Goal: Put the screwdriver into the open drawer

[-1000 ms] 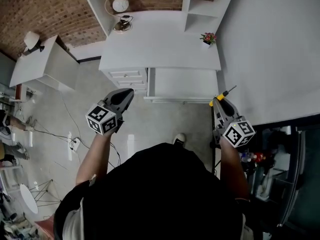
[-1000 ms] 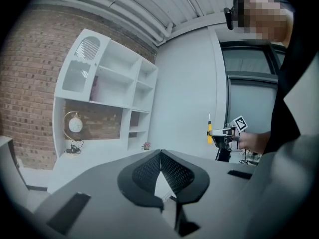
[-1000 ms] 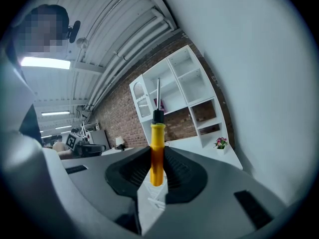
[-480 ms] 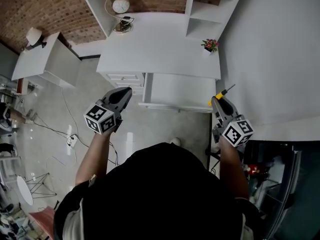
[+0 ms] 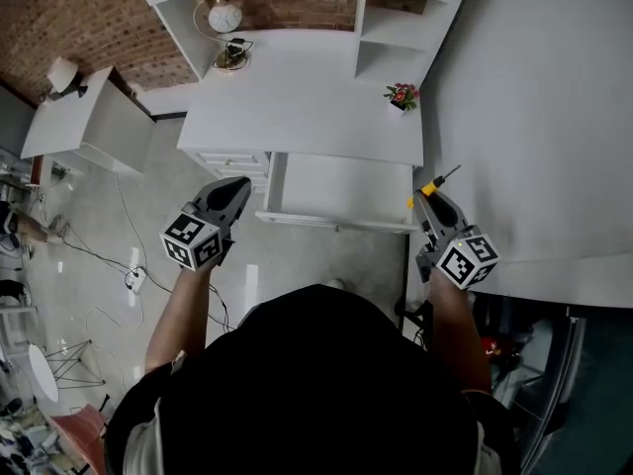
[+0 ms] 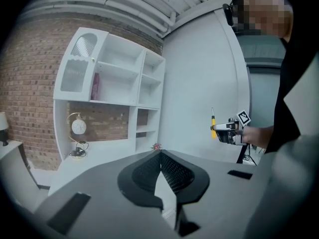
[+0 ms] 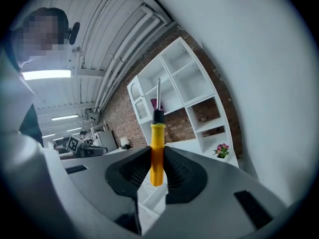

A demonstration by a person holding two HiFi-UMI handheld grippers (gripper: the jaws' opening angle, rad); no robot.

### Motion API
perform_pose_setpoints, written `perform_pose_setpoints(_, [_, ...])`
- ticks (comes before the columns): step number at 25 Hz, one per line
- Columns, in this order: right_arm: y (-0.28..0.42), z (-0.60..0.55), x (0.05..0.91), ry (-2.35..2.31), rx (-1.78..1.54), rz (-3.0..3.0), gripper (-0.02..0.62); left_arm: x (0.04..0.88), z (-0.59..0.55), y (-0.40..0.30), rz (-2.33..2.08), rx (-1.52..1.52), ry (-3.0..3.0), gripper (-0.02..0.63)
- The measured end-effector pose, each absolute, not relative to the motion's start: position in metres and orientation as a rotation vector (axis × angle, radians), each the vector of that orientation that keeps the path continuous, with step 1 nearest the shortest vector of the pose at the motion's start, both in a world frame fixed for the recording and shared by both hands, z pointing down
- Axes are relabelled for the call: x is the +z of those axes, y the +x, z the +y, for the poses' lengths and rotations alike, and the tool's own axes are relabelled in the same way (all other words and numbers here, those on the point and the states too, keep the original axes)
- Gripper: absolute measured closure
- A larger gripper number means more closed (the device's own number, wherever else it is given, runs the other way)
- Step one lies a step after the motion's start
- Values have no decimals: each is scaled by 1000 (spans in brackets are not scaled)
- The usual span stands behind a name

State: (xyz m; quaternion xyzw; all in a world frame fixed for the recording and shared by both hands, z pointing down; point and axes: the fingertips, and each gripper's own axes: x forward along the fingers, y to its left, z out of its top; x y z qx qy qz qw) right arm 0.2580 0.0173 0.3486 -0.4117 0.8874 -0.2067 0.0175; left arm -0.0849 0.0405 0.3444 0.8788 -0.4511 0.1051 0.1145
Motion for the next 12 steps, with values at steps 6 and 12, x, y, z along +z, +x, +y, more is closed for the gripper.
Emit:
perform_pose_setpoints(6, [275, 8, 348, -1262, -616, 2761, 511, 349, 37, -65, -1329, 316, 2562, 589])
perform_pose_setpoints(12, [286, 4, 345, -1262, -611, 2749, 511, 347, 35, -55, -1341, 299, 2555, 589])
